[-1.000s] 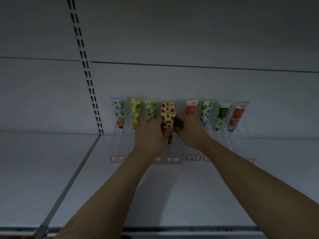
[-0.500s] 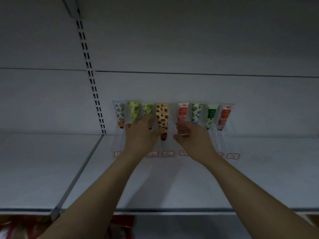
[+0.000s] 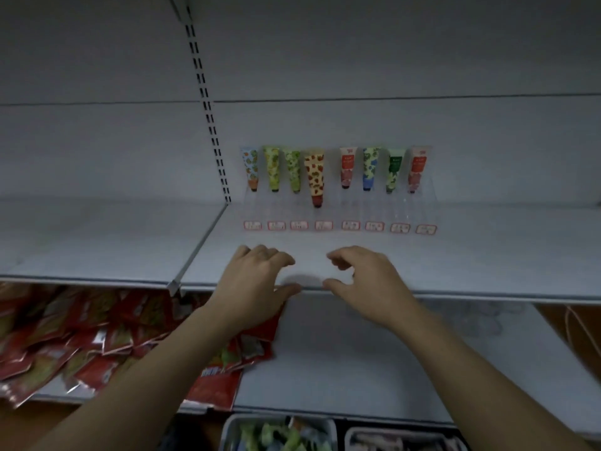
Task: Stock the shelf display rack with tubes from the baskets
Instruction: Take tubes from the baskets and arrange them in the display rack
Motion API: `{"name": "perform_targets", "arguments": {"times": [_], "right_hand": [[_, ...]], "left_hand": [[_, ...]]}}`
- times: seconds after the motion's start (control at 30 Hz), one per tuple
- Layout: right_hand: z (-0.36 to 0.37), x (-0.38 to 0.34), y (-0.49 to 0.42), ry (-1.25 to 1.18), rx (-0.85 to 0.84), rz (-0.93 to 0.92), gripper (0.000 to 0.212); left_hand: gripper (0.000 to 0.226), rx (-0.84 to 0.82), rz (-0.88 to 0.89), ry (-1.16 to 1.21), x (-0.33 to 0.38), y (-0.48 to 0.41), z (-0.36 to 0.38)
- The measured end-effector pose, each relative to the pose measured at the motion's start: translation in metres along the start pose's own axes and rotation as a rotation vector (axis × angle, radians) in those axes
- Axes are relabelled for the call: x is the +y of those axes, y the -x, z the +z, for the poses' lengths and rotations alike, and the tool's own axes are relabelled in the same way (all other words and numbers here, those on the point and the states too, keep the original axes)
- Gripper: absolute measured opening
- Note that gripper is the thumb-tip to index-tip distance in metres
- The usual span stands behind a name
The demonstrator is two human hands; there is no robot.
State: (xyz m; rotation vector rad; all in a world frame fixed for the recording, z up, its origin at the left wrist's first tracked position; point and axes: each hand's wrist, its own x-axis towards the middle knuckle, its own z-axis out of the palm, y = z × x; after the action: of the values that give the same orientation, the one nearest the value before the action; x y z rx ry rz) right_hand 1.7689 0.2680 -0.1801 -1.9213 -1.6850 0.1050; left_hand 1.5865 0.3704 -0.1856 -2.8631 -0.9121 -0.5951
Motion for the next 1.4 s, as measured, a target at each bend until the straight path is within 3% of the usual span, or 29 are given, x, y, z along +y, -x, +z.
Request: {"name": "perform_targets", "arguments": {"times": [0.1,0.27,0.43,0.67,0.9,1.07,1.33,1.4], "right_hand": [[0.009,0.001,0.029,0.090,-0.124,-0.011,0.045],[0.021,-0.011,0.058,0.094,-0.074,-0.111,0.036],[0.053,-0.001,0.081,0.182,-0.467,0.036,0.059],[0.118,0.034,0.119,0.166,-0.687,0.153,0.070],[0.177,0.065,0.140,0.152,-0.930,0.218,0.044],[0.214,0.075,0.151,0.199,-1.029,0.197,0.037],[0.249,0.091,0.150,0.249,-0.951,0.048,0.041],[0.253,0.093,0.151,0.236,-0.987,0.037,0.032]], "left_hand": [[0.045,-0.129,0.022,-0.031,0.008,0.031,0.009],[0.045,-0.175,0.090,-0.055,0.027,0.073,0.025],[0.057,-0.387,-0.020,-0.060,0.031,0.095,0.053],[0.064,-0.659,-0.101,0.012,0.033,0.113,0.115],[0.052,-0.858,-0.148,0.098,0.032,0.142,0.179],[0.055,-0.921,-0.188,0.113,0.023,0.155,0.207],[0.049,-1.033,-0.140,0.052,0.024,0.184,0.256],[0.049,-1.046,-0.127,0.050,0.025,0.188,0.265]]}}
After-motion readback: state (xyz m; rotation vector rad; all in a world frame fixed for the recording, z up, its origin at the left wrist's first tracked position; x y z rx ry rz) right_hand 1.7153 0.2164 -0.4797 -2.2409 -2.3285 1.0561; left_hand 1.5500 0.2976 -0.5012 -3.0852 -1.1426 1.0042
